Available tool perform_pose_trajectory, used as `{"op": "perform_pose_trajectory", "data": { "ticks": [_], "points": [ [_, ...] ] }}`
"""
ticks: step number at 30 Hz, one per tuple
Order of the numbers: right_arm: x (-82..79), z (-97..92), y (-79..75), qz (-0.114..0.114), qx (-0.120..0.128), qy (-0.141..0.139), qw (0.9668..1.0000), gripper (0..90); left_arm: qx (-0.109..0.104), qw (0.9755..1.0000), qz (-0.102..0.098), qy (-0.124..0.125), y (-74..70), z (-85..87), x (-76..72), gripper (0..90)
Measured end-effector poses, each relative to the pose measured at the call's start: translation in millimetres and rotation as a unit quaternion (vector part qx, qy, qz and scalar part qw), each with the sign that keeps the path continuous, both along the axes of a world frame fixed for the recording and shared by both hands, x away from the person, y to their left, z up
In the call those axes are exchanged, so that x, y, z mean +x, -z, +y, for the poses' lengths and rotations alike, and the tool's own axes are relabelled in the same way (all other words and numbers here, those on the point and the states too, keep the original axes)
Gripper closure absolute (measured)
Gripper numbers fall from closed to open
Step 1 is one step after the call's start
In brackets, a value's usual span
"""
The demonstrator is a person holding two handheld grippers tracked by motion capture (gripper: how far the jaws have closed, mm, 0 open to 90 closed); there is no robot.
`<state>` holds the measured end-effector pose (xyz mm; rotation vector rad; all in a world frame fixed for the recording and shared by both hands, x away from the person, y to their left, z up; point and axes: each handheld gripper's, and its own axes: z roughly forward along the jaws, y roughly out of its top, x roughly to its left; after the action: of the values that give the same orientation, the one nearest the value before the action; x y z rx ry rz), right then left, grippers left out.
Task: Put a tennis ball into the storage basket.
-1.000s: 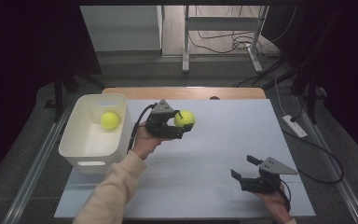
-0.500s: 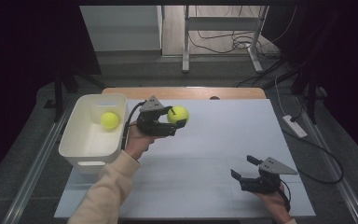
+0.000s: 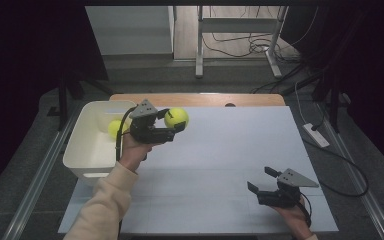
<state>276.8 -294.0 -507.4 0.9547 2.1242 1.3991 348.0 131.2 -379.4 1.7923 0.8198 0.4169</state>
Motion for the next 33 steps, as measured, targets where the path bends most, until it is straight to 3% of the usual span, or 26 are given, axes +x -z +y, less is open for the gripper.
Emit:
{"op": "perform_pose_trajectory", "data": {
  "ticks": [25, 33],
  "points": [
    [0.2, 0.1, 0.0, 0.001, -0.002, 0.001, 1.0, 13.1, -0.011, 0.9987, -0.007, -0.048, -1.9, 42.4, -13.8, 27.2],
    [-0.1, 0.8, 0.1, 0.0, -0.003, 0.001, 1.0, 13.5, -0.01, 0.9969, -0.001, -0.079, 0.3, 67.8, -20.4, 27.2]
  ]
}}
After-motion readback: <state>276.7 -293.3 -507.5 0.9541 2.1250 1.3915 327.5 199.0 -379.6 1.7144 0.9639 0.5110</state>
